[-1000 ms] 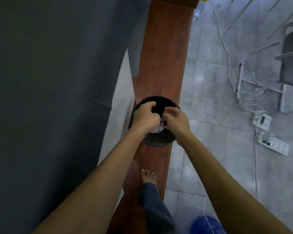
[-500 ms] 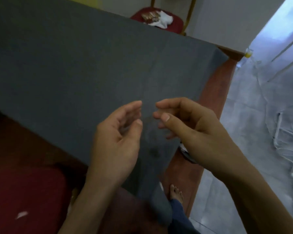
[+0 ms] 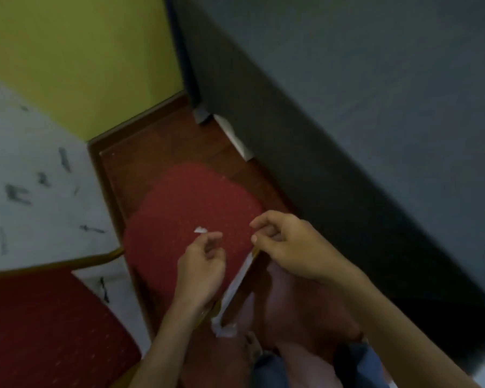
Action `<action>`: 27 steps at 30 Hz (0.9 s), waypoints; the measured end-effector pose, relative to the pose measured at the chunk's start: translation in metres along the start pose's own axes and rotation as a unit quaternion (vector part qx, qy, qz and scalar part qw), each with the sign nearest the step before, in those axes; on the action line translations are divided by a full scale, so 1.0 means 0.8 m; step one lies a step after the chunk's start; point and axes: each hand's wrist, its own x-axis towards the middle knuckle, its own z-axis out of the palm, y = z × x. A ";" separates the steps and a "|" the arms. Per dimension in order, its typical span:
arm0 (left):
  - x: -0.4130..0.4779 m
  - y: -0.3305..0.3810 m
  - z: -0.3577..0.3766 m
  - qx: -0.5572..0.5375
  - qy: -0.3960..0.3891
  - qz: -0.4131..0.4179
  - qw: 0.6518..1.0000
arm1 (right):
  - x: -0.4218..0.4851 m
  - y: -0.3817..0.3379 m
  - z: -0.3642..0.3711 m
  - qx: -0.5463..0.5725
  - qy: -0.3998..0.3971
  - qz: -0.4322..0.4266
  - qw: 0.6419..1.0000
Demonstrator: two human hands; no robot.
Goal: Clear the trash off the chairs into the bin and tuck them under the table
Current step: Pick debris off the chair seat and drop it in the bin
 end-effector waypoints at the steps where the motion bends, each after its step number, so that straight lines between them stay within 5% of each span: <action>1: 0.007 -0.025 -0.012 0.003 0.012 -0.021 1.000 | 0.018 0.004 0.026 -0.013 -0.017 0.005 1.000; 7: 0.043 -0.135 -0.054 0.010 0.021 -0.089 0.996 | 0.117 0.027 0.153 -0.104 -0.056 0.016 0.993; 19: 0.142 -0.260 0.007 0.165 -0.095 -0.078 0.979 | 0.308 0.090 0.280 -0.283 0.026 -0.032 0.958; 23: 0.135 -0.269 0.013 0.192 -0.134 -0.100 0.967 | 0.304 0.105 0.273 -0.257 0.048 -0.034 0.965; 27: 0.127 -0.224 0.010 0.152 -0.109 -0.087 0.978 | 0.260 0.083 0.237 -0.090 0.107 0.019 0.990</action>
